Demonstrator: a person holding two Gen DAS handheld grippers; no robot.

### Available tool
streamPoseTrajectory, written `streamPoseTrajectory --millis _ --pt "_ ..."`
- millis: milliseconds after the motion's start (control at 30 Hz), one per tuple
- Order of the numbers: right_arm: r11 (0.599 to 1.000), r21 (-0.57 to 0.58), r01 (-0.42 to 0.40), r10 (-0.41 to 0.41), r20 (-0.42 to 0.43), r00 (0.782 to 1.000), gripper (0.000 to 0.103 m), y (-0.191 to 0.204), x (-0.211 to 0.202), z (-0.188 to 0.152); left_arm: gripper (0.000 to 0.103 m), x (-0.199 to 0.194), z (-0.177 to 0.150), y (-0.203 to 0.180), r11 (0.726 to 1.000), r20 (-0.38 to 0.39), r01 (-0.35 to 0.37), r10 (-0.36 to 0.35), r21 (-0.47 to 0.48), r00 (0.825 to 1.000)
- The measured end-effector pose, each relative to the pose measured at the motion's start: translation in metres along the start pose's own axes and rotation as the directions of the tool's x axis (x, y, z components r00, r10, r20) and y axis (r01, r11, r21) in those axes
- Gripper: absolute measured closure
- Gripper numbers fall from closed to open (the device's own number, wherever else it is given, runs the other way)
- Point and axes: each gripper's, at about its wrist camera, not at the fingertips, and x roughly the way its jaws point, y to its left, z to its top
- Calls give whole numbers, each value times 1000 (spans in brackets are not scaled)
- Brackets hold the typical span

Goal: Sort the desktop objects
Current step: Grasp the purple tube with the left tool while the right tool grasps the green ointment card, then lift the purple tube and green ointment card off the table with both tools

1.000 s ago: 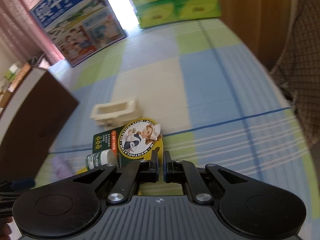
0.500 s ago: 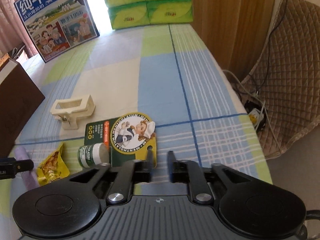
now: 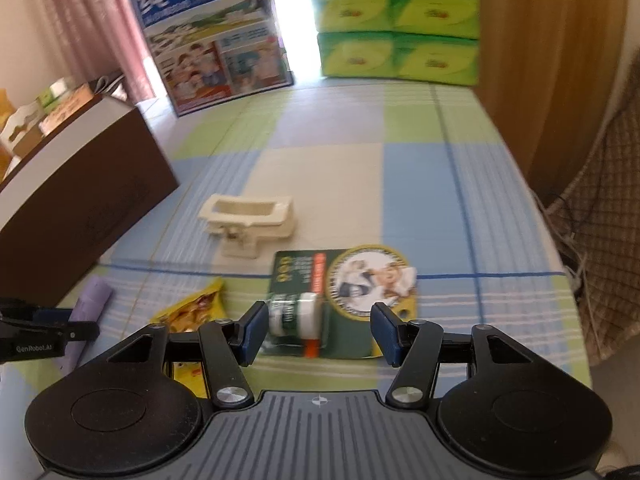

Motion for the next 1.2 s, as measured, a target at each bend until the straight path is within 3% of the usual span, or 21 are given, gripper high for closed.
streamPoseTrajectory --millis 133,233,433,467,533,600,833,1200 --pt "1000 -22 -1 0 -7 1000 49 9 11 0 70 1 2 0 1000 8 14 -15 13 1000" --pt "1000 -17 12 -13 -27 1000 49 11 20 3 64 6 7 -2 1000 16 8 -8 27 1000" --pt "999 -30 22 -23 -34 999 52 16 29 4 67 13 18 -6 999 32 13 -15 33 999" --pt "999 -34 25 -27 -38 999 54 17 31 4 74 13 18 -7 999 34 24 -25 34 999" --pt "998 -43 35 -37 -46 998 59 18 34 2 76 12 16 -8 999 37 27 -29 44 999" --pt "998 -54 44 -47 -59 997 70 19 37 -1 76 10 13 -9 998 38 30 -32 49 999" --pt "996 -85 32 -37 -59 998 71 14 31 -9 77 -4 -7 -16 997 14 34 -35 73 999" --pt "993 -112 25 -32 -61 998 71 10 -4 -19 77 -30 -29 -14 998 4 53 -53 27 999"
